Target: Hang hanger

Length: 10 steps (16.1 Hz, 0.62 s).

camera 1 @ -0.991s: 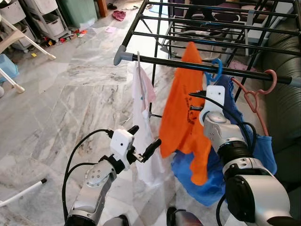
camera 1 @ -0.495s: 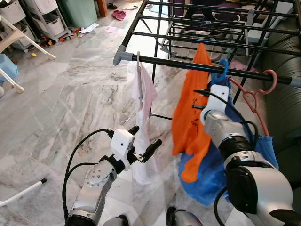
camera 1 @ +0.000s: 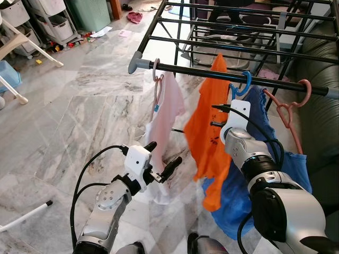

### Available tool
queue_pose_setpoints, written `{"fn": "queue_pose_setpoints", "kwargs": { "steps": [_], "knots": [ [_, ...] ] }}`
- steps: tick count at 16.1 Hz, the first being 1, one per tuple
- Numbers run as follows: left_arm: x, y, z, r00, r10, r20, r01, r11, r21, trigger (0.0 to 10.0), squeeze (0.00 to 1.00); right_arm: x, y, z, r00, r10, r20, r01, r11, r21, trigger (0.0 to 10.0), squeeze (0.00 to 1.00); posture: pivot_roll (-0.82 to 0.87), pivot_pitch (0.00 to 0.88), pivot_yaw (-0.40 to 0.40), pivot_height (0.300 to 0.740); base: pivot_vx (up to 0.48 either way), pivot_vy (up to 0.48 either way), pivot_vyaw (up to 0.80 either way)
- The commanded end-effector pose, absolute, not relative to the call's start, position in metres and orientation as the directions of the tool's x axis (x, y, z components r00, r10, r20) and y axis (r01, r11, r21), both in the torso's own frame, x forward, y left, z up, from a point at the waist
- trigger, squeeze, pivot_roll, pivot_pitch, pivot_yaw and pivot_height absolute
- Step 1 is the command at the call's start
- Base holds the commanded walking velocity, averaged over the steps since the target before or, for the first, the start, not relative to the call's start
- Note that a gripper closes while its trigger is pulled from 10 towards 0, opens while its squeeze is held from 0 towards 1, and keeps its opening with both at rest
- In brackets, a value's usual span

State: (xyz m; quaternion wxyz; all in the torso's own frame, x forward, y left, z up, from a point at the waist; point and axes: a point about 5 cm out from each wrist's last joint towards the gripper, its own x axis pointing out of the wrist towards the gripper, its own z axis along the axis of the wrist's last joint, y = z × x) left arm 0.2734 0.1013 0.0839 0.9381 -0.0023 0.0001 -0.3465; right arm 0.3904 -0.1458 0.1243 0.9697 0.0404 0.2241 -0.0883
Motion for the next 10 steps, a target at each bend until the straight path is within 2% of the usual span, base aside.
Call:
{"fn": "queue_pose_setpoints", "kwargs": {
  "steps": [1,4,6,10],
  "knots": [
    [0.271,0.102,0.081,0.750,-0.661,-0.020,0.661,0.750,-0.001,10.0,0.00,0.385,-0.143,0.112,0.869,-0.151,-0.472,0.179,0.984,0.015,10.0,0.00,-0.06,0.196,0.034,0.740,0.000,0.000,0.00],
    [0.273,0.100,0.081,0.746,-0.666,-0.024,0.666,0.746,-0.001,10.0,0.00,0.394,-0.150,0.132,0.922,-0.188,-0.338,0.166,0.982,-0.094,10.0,0.00,-0.06,0.189,0.034,0.740,0.000,0.000,0.00],
    [0.273,0.099,0.079,0.746,-0.666,-0.030,0.666,0.746,0.000,10.0,0.00,0.395,-0.147,0.135,0.923,-0.174,-0.344,0.179,0.984,-0.019,10.0,0.00,-0.06,0.189,0.031,0.740,0.000,0.000,0.00],
    [0.273,0.101,0.077,0.753,-0.656,-0.038,0.657,0.754,-0.002,10.0,0.00,0.392,-0.142,0.127,0.922,-0.161,-0.353,0.157,0.987,-0.040,10.0,0.00,-0.05,0.189,0.028,0.740,0.000,0.000,0.00]
  ]
}}
